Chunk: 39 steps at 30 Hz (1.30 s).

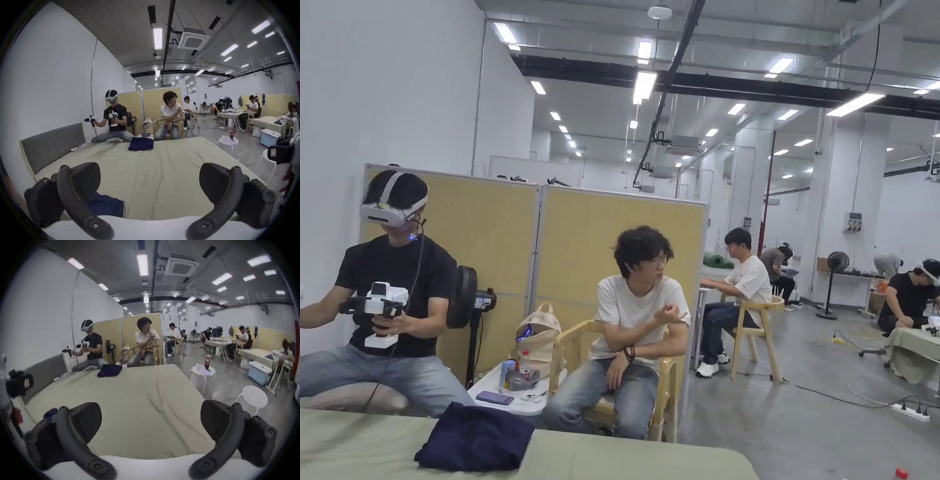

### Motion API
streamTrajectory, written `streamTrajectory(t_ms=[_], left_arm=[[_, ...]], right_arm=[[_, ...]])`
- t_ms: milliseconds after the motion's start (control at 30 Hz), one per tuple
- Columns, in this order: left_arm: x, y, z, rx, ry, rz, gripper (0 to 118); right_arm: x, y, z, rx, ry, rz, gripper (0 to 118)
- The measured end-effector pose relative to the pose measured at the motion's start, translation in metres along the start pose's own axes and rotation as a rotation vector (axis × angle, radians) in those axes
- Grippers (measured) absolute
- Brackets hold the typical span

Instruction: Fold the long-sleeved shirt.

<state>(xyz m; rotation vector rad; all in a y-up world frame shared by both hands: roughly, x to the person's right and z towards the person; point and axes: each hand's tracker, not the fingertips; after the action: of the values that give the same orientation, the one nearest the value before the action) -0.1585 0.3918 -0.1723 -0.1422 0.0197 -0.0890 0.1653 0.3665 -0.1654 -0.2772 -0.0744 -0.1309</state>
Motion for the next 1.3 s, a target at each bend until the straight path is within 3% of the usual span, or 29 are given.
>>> streamTrajectory(t_ms=[100,167,233,300,467,567,733,900,967,1167,1233,1300], left_arm=[[-0.005,0.012,-0.009,-0.020,-0.018,0.000,118],[-0.006,0.015,-0.013,-0.010,-0.036,0.032,117],[0.004,0.004,-0.008,-0.019,-0.042,0.045,117],[0.009,0.002,-0.014,-0.042,-0.037,0.031,117],[0.016,0.001,-0.026,-0.050,-0.030,0.014,118],[0.019,0.001,-0.031,-0.065,-0.045,0.027,117],[0.021,0.002,-0.042,-0.093,-0.060,0.037,117],[0.022,0.001,-0.054,-0.111,-0.042,0.039,118],[0.023,0.002,-0.059,-0.115,-0.035,0.039,118],[0.027,0.005,-0.075,-0.127,-0.025,0.051,118],[0.029,0.006,-0.078,-0.125,-0.026,0.039,118],[0.030,0.007,-0.080,-0.124,-0.025,0.028,118]], right_arm=[[0.001,0.014,0.010,0.035,0.036,-0.088,118],[0.001,0.022,0.013,0.055,0.136,-0.060,118],[-0.002,0.021,0.009,0.069,0.175,0.001,118],[-0.008,0.025,0.009,0.071,0.146,0.030,118],[-0.040,0.027,0.005,0.037,-0.138,0.186,118],[-0.047,0.024,0.000,0.072,-0.141,0.232,118],[-0.049,0.030,-0.017,-0.066,-0.100,0.217,118],[-0.048,0.023,-0.039,0.025,-0.086,0.149,118],[-0.050,0.032,-0.045,-0.061,-0.071,0.147,118],[-0.038,0.049,-0.059,-0.178,0.256,-0.022,118],[-0.033,0.047,-0.060,-0.134,0.302,-0.073,118],[-0.034,0.048,-0.064,-0.147,0.280,-0.079,118]])
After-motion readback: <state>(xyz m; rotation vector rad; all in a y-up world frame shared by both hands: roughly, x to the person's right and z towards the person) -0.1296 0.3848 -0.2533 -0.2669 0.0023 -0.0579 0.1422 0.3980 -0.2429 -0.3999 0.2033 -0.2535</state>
